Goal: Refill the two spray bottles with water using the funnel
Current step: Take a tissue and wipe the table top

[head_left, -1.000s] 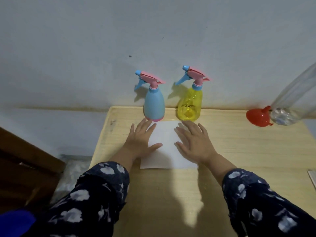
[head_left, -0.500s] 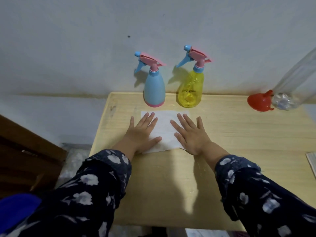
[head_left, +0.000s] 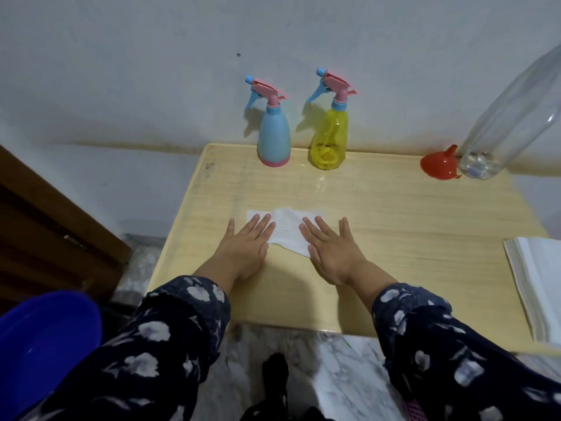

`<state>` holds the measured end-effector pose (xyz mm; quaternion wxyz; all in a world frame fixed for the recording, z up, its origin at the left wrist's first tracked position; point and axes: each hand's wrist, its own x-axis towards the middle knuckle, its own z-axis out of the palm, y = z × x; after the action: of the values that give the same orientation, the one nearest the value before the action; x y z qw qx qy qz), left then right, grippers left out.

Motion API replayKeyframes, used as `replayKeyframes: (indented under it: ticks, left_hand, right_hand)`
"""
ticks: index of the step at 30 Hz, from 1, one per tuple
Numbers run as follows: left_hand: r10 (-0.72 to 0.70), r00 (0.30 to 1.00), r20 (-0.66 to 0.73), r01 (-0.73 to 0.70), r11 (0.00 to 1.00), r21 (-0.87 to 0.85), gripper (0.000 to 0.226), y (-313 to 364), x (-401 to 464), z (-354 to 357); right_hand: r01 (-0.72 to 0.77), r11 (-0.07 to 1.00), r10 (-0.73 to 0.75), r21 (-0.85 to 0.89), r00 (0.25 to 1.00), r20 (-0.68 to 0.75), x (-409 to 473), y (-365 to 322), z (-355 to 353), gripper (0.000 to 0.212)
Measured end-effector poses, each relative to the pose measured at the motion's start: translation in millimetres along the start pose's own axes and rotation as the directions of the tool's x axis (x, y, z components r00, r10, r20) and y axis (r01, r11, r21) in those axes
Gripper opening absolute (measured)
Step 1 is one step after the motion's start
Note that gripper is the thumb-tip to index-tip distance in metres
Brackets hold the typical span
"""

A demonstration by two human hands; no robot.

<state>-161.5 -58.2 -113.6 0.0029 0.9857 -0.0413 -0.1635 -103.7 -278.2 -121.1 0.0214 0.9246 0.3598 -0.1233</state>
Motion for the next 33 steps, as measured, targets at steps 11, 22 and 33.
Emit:
replayKeyframes:
  ticks: [11,22,33]
  left_hand:
    - [-0.099,0.989,-0.108,0.075,0.975,-0.210,0.053,23.2,-51.4,19.8]
    - [0.043,0.998,-0.042,-0.046,0.997,-0.069,0.072,-4.4,5.0,8.1]
    - [0.148,0.989,-0.021,-0.148,0.989,-0.001,0.058,1.2,-14.9,13.9]
  right_hand:
    - [0.024,0.974,0.013,0.226,0.987,-0.163,-46.5,-16.1,3.7,0.054]
    - [-0.013,0.994,0.019,0.113,0.998,-0.054,7.1,-3.3,2.7,0.066]
    - [-0.009,0.999,0.011,0.039,0.998,-0.057,-13.1,-22.7,9.2,0.071]
